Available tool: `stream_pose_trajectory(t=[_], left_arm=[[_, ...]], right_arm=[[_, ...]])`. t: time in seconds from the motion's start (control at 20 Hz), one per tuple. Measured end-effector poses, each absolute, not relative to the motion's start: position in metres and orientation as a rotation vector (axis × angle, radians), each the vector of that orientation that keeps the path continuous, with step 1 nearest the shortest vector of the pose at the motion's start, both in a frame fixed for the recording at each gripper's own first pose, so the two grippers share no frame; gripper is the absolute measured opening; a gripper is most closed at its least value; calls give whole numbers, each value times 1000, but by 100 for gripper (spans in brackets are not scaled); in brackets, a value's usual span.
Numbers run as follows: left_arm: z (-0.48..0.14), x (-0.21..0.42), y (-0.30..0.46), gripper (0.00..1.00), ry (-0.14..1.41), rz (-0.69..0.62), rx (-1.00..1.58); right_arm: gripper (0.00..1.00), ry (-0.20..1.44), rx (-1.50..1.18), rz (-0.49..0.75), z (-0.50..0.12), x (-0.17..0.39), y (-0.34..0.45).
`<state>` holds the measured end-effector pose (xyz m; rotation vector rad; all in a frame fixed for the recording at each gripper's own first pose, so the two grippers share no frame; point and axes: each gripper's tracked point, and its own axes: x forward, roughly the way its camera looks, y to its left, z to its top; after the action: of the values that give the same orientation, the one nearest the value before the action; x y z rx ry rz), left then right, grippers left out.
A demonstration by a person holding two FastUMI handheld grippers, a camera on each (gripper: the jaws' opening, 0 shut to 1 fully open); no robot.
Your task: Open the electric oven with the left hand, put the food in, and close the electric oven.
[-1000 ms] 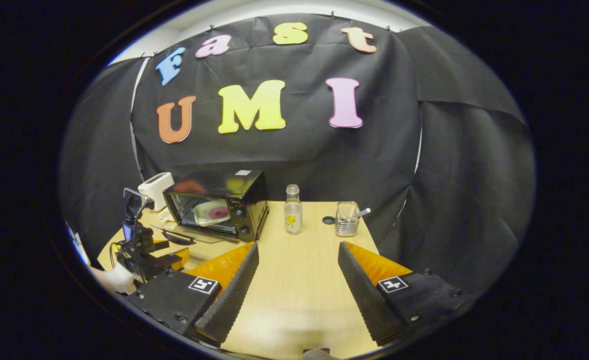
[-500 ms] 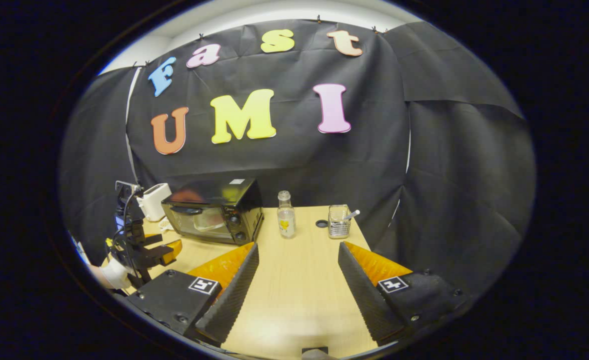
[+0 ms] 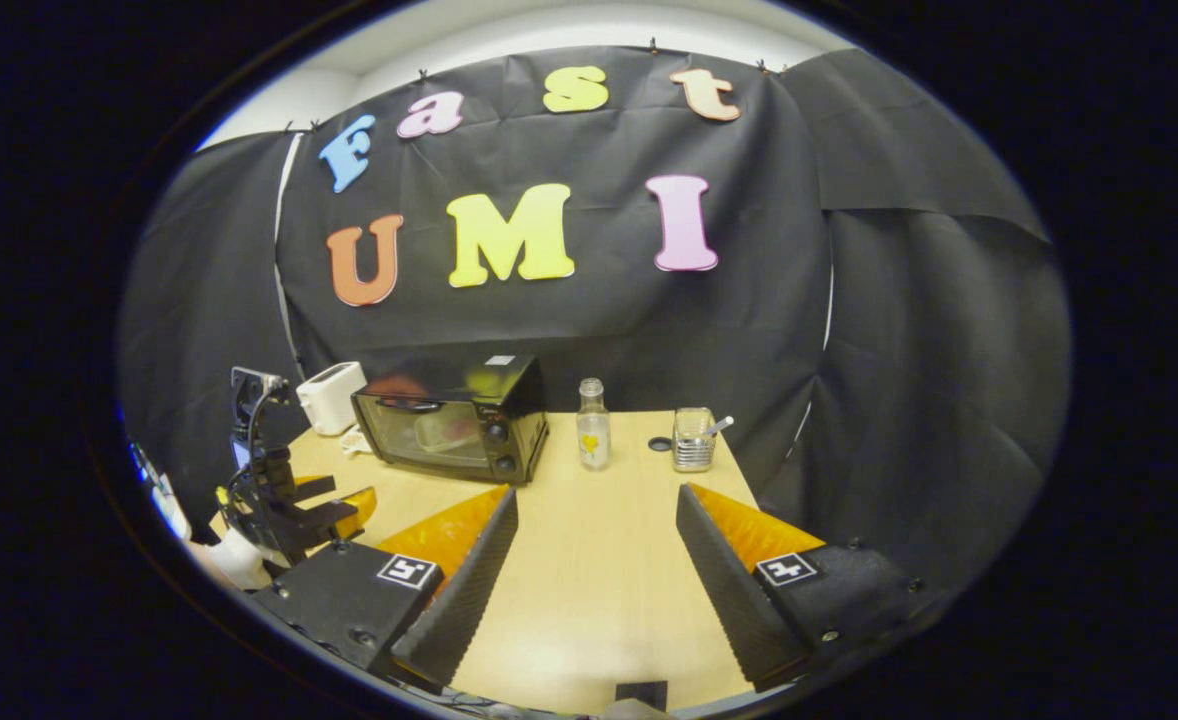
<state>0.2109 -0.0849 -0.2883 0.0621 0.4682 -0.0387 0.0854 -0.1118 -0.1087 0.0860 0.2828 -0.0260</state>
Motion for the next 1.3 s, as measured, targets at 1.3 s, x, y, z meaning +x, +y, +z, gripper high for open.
stream_pose_trajectory(t=[1.3], left_arm=[[10, -114, -104, 96, -12, 34, 40]], right_arm=[[96, -9, 43, -24, -30, -138, -142]])
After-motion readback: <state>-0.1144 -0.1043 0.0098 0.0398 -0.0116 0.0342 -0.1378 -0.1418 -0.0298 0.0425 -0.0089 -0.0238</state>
